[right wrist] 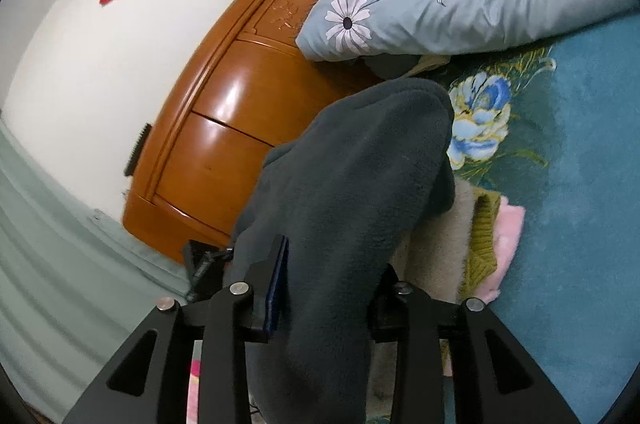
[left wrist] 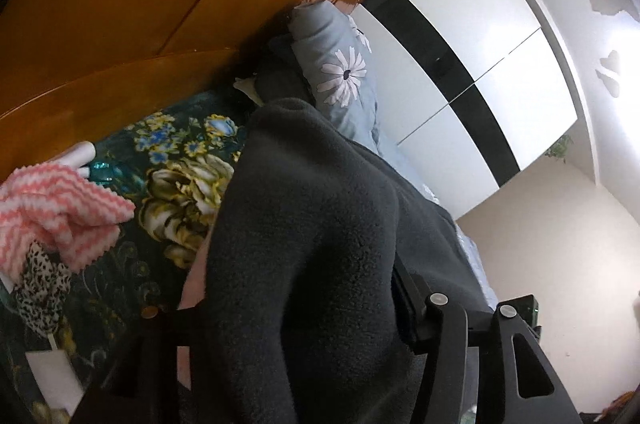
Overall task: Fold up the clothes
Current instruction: 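Carry the folded jacket with both tools onto the stack of folded clothes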
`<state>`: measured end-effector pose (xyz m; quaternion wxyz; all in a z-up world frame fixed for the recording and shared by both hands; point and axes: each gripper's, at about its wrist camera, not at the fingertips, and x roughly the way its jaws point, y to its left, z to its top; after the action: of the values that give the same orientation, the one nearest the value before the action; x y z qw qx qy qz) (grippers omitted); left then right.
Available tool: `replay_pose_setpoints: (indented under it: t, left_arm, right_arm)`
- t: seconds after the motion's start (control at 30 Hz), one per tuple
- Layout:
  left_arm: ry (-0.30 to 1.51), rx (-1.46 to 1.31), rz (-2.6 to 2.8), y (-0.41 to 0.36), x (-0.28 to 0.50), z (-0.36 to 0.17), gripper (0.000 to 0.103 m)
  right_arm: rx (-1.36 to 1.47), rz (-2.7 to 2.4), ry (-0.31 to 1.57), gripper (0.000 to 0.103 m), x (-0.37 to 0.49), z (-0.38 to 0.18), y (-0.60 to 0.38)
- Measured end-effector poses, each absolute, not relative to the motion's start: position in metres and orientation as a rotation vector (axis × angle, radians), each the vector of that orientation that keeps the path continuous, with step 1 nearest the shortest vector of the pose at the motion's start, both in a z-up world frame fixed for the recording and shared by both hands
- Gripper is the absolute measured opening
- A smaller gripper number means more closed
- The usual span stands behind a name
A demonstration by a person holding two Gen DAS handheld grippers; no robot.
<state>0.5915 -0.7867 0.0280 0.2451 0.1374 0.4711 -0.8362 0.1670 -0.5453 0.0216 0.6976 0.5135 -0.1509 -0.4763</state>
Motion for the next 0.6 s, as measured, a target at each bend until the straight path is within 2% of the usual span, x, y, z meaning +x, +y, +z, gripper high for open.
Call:
replay_pose_setpoints:
  t: [0.1, 0.33, 0.5, 0.6]
  left_arm:
    - [1.320, 0.399, -2.221, -0.786, 0.611, 0.041, 0.059]
    - [1.261, 0.262, -2.033, -0.766, 0.671, 0.074, 0.062]
    - [0.989, 0.312, -2.100, -0.728, 0.643, 0.108, 0.063]
    - [0.881, 0.340, -2.169, -0.707, 0.615, 0.114, 0.067]
  right_arm:
    - [1.142, -1.146, -0.301, 0.056, 0.160, 0.027, -0.532]
    - [1.165, -1.302, -0.325, 0.058, 0.129, 0.035, -0.486]
    - [1.009, -1.363, -0.253, 0.060, 0.152, 0.085, -0.467]
    - [0.886, -1.371, -0.116, 0.062, 0.196, 0.114, -0.465]
